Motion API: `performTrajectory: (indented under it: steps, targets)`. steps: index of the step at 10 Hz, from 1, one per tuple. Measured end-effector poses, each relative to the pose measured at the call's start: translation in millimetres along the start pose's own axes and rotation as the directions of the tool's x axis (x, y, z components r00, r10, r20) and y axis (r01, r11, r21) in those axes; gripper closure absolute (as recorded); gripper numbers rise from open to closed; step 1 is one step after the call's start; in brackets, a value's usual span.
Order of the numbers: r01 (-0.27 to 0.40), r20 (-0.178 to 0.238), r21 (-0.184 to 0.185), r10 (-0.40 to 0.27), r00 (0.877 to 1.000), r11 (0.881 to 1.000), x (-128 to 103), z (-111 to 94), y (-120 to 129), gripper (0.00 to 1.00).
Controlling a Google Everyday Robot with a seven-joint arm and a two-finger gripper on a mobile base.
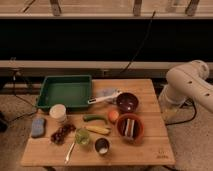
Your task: Place pepper in plastic cup
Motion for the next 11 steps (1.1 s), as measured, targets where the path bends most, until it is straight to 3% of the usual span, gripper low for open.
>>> performTrajectory:
  steps: [11]
  targets:
    - [0.007,0.0,-0.005,-0.007,1.0,1.0,-2.6,4.8,-3.0,0.35]
